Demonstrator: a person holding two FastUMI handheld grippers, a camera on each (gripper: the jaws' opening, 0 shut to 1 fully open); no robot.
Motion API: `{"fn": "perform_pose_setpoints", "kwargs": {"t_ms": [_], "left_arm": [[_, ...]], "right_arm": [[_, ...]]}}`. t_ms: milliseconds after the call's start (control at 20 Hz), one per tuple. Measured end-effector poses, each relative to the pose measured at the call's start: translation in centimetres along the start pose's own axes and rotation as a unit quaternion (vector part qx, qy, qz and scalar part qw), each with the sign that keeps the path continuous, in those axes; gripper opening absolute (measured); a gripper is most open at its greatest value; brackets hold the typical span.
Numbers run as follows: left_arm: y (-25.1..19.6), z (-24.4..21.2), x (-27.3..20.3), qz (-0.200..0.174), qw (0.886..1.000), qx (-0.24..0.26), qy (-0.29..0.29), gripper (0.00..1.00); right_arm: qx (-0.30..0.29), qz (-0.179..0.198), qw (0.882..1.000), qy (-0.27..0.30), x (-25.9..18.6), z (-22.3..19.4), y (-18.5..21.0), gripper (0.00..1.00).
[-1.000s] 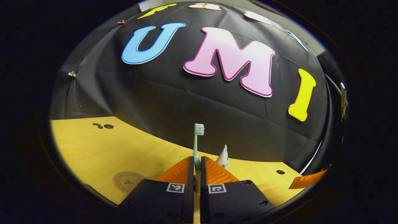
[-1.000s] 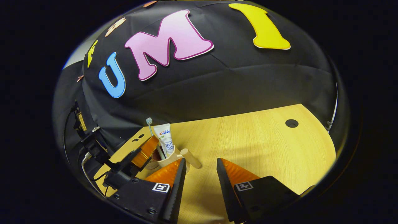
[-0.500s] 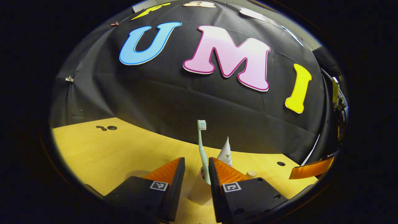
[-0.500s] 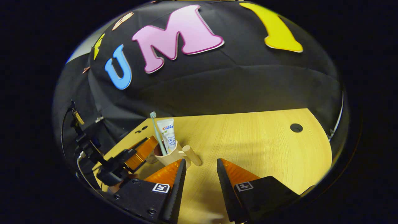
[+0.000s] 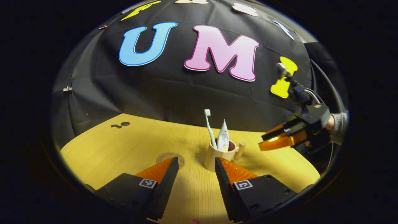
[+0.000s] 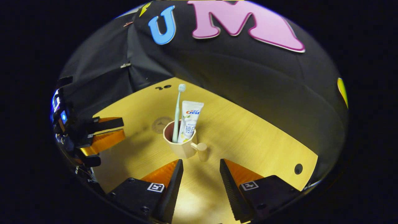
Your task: Put the toothbrush and toothpaste on the desktop into the cup, then pick up the cup and place it on the coaster on the desktop.
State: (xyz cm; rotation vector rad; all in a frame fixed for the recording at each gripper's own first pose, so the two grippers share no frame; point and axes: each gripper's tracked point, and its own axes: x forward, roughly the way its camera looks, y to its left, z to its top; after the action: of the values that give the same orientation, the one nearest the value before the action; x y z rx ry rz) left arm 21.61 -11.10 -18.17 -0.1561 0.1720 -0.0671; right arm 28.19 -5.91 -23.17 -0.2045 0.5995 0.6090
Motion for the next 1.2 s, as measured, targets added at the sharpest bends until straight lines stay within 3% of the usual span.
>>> {"fn": "perform_pose_setpoints", "kwargs": {"t_ms": [100, 250, 450, 550, 750, 1200], "left_arm": [[-0.5, -0.9, -2.1, -0.007, 1.000, -0.006, 0.014, 0.75], [-0.9, -2.0, -4.1, -0.012, 0.999, -0.026, 0.031, 0.75], [-0.5, -2.5, -4.9, -0.006, 0.999, -0.028, 0.040, 0.75], [0.0, -2.4, -4.9, -0.001, 0.999, -0.029, 0.039, 0.76], [0.8, -2.8, -4.6, 0.007, 0.998, -0.036, 0.045, 0.76], [1.5, -2.3, -5.0, 0.001, 0.998, -0.033, 0.047, 0.76]], "right_arm": [[-0.039, -0.008, 0.999, 0.012, 1.6, 0.1, -0.6, 0.69], [-0.033, 0.011, 0.999, 0.031, 4.4, -0.8, 0.4, 0.73], [-0.060, 0.006, 0.998, 0.021, 6.7, -0.1, 0.3, 0.73], [-0.065, 0.009, 0.998, 0.025, 6.5, -0.3, 0.1, 0.73], [-0.057, 0.028, 0.997, 0.043, 5.8, -0.1, 1.8, 0.61], [-0.062, 0.062, 0.993, 0.083, 6.5, -0.9, 5.6, 0.58]]}}
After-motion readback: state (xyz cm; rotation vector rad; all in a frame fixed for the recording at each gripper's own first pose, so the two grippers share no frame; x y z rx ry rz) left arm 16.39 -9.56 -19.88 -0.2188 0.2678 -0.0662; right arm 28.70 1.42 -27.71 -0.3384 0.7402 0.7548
